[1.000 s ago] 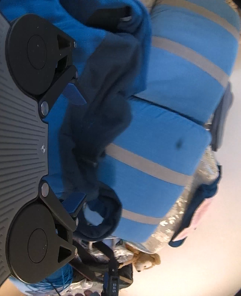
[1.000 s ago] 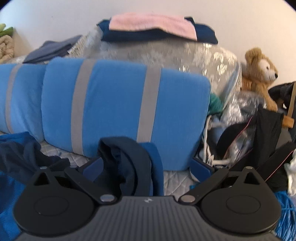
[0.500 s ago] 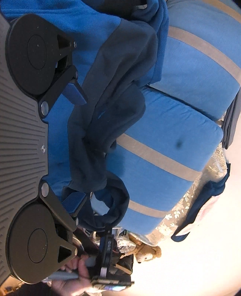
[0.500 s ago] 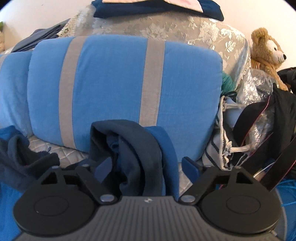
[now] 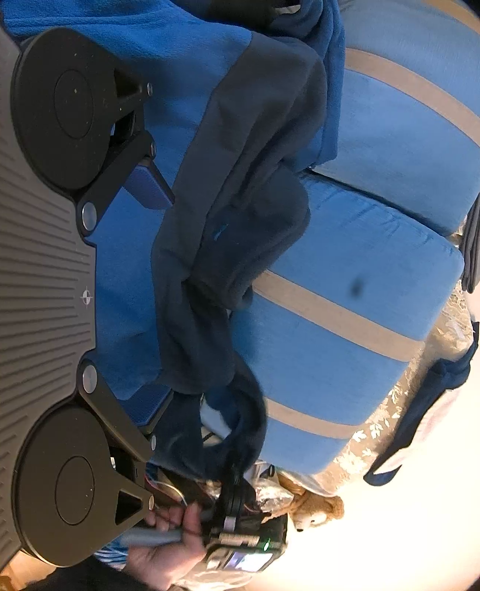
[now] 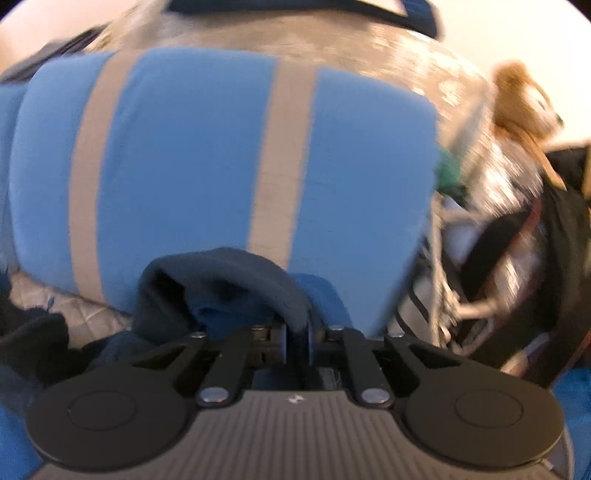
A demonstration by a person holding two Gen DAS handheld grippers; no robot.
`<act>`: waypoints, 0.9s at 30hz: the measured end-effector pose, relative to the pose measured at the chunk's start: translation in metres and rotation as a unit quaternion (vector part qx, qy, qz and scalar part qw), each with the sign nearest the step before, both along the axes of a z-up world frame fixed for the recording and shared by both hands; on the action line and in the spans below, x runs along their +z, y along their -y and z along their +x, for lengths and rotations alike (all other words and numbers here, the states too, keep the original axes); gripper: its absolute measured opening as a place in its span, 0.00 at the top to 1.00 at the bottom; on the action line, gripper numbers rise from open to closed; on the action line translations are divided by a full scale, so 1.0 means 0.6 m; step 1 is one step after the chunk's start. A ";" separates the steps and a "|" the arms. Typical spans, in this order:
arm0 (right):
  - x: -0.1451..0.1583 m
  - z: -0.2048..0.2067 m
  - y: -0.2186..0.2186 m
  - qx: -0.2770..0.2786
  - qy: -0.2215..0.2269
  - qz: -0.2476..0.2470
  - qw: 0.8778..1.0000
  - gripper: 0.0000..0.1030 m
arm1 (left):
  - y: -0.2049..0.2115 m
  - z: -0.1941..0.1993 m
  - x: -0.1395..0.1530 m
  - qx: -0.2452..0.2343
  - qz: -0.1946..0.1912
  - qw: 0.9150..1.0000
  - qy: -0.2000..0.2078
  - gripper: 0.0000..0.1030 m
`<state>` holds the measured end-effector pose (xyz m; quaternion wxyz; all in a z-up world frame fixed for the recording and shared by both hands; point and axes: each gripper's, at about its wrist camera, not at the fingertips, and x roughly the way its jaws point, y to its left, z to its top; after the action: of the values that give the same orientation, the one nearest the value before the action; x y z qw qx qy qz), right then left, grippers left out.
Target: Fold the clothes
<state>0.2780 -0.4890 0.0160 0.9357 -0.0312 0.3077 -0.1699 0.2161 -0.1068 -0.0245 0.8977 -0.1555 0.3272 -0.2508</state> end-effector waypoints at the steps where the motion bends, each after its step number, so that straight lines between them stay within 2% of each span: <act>1: 0.002 -0.013 0.013 -0.013 0.003 0.010 1.000 0.91 | 0.000 0.000 0.000 0.000 0.000 1.000 -0.002 0.00; 5: 0.013 -0.076 0.052 -0.040 0.004 0.039 0.998 0.91 | -0.004 0.003 -0.001 -0.001 -0.013 1.000 -0.010 0.00; 8: 0.017 -0.122 0.034 -0.023 -0.002 0.046 0.999 0.91 | -0.007 0.003 0.000 0.001 -0.019 1.000 -0.011 0.00; 13: 0.008 -0.192 -0.050 0.086 -0.037 0.025 0.995 0.91 | -0.007 0.003 -0.001 0.004 -0.017 1.000 -0.014 0.00; 17: -0.028 -0.232 -0.115 0.174 -0.093 -0.010 0.980 0.91 | -0.006 0.002 -0.002 0.001 -0.014 1.000 -0.014 0.00; 21: -0.067 -0.249 -0.150 0.228 -0.141 -0.050 0.962 0.90 | -0.006 0.001 -0.003 -0.002 -0.011 1.000 -0.014 0.00; 22: -0.073 -0.251 -0.154 0.238 -0.146 -0.055 0.959 0.88 | -0.006 0.001 -0.003 -0.002 -0.011 1.000 -0.015 0.00; 23: -0.077 -0.253 -0.156 0.249 -0.149 -0.056 0.955 0.76 | -0.006 0.001 -0.003 -0.003 -0.010 1.000 -0.016 0.00; 24: -0.078 -0.254 -0.159 0.262 -0.150 -0.054 0.952 0.71 | -0.005 0.000 -0.004 -0.003 -0.010 1.000 -0.017 0.00; 25: -0.079 -0.256 -0.160 0.273 -0.150 -0.051 0.949 0.58 | -0.005 0.000 -0.004 -0.004 -0.009 1.000 -0.018 0.00; 26: -0.076 -0.258 -0.160 0.282 -0.147 -0.043 0.947 0.49 | -0.004 0.000 -0.004 -0.005 -0.008 1.000 -0.018 0.00; 27: -0.072 -0.259 -0.160 0.289 -0.143 -0.032 0.946 0.45 | -0.003 0.000 -0.004 -0.005 -0.008 1.000 -0.018 0.00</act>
<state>0.1225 -0.3931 -0.0271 0.8891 -0.1732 0.4106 0.1045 0.2162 -0.1047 -0.0270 0.8891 -0.1654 0.3420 -0.2554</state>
